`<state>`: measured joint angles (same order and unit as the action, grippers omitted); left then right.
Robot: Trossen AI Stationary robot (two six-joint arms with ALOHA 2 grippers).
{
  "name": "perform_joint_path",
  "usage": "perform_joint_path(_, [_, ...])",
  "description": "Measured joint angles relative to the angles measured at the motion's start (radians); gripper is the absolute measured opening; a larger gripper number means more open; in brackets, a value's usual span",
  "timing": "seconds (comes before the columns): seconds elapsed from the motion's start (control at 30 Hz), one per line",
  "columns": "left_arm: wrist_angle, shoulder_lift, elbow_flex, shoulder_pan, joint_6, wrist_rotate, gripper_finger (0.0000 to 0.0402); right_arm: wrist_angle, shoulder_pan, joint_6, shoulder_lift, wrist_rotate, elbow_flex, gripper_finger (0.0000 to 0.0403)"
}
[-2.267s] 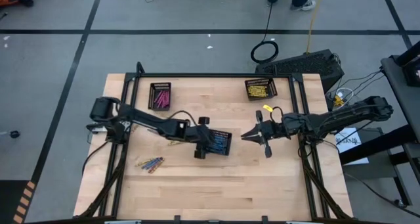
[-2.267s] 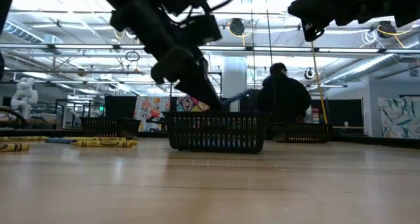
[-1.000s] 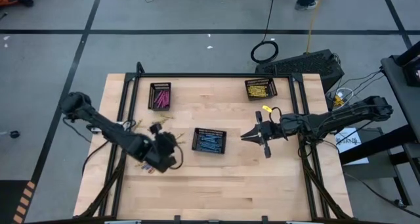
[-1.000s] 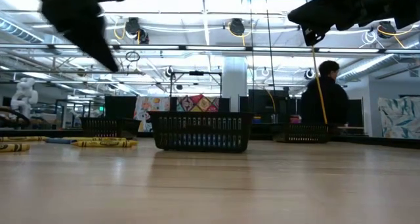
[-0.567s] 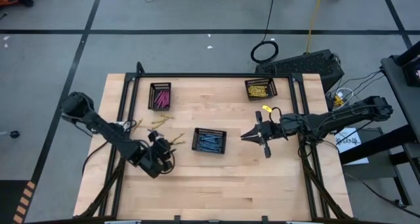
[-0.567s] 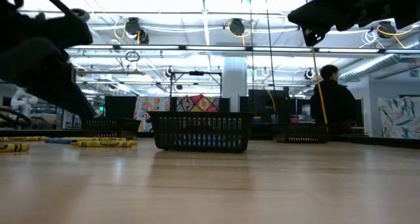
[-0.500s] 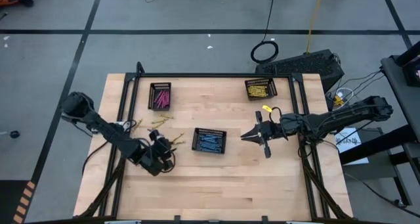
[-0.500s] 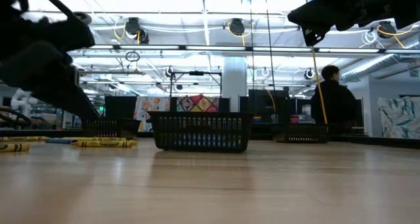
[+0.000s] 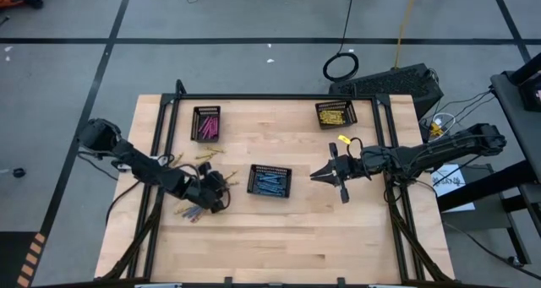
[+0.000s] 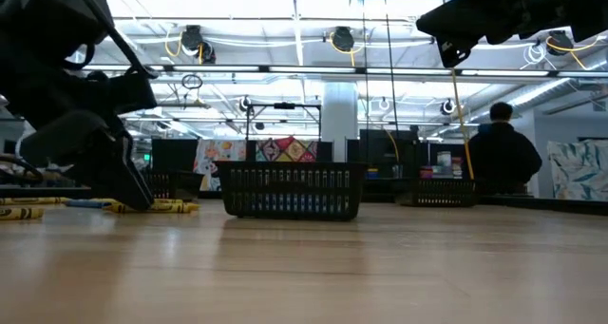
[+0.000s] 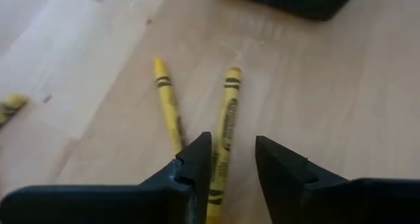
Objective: Sort crayons
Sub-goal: Put the yellow crayon into the top right black bin
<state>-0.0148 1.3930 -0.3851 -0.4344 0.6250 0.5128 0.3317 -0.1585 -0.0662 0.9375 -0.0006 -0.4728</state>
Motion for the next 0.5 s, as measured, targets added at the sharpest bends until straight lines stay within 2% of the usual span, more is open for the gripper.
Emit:
perform_joint_path(0.33, [0.018,0.033,-0.002,0.039,-0.029,-0.037,0.0028,-0.001,0.000,0.002,0.000,0.000,0.000,0.0022])
perform_joint_path(0.5, [0.028,0.055,-0.006,0.036,0.043,-0.077,0.0007,-0.017,0.000,0.002,0.000,0.000,0.000,0.0022])
